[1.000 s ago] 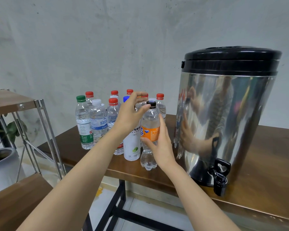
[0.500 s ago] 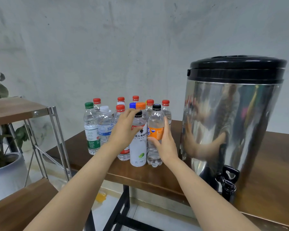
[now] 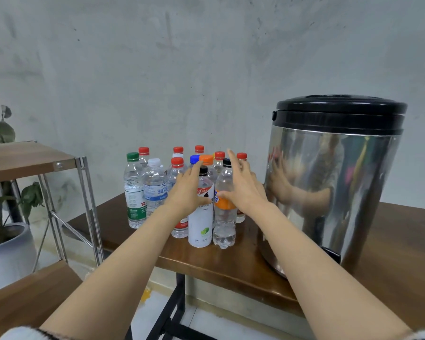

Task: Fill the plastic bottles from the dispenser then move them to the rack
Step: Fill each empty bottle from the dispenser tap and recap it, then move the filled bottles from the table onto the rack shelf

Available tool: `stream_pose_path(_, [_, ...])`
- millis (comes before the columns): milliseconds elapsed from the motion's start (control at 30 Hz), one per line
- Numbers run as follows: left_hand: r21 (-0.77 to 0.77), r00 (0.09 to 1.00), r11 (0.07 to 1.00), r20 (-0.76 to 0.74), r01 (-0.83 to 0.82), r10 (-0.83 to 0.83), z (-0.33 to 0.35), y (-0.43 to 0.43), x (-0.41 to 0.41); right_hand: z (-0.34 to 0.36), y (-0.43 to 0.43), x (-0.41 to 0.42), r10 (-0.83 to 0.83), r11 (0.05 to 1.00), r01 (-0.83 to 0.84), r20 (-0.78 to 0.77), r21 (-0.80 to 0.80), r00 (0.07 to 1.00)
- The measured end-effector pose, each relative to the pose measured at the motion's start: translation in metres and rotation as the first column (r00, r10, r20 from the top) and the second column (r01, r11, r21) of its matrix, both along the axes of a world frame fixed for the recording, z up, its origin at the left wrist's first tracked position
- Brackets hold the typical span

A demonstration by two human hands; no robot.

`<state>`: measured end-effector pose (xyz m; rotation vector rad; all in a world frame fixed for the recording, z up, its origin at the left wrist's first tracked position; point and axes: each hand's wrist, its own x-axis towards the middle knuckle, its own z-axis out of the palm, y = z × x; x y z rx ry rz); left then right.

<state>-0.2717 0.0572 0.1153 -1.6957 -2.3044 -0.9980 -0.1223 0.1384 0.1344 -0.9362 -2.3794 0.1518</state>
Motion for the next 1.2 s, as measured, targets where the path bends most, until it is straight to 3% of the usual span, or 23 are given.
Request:
stream_pose_path(133, [0.024, 1.000, 0.999, 0.008, -0.025, 0.025, -0.006, 0.002, -0.001, -0.006, 0.007, -0.004, 0.053, 0.998, -0.053, -0.004, -0.036, 0.999])
stream_pose_path(367, [0.114, 0.995, 0.993, 0.093, -0.027, 0.017, -0.023, -0.002, 0.009, -0.025, 0.000, 0.002, 0.212, 0.964, -0.245, -0.260, -0.105, 0.942])
stream_pose_path(467, [0.206, 0.989, 0.979, 0.145, -0.007, -0.024, -0.031, -0.011, 0.011, -0.030, -0.005, 0.006, 0.270, 0.949, -0.308, -0.331, -0.065, 0.904])
stream_pose_path(767, [0.434, 0.967, 0.894, 0.254, -0.114, 0.000, -0.047, -0.070, 0.022, -0.034, -0.052, -0.003, 0.356, 0.933, -0.358, -0.236, 0.039, 0.904])
stream_pose_path(1067, [0.436, 0.963, 0.861, 0.164, -0.263, 0.212, -0.033, -0.201, 0.006, -0.031, -0.146, -0.032, 0.541, 0.830, -0.557, -0.246, 0.005, 0.804])
stream_pose_path(1200, [0.360, 0.947, 0.876, 0.127, -0.321, 0.295, -0.038, -0.269, -0.007, -0.041, -0.202, -0.056, 0.599, 0.773, -0.634, -0.285, -0.037, 0.748])
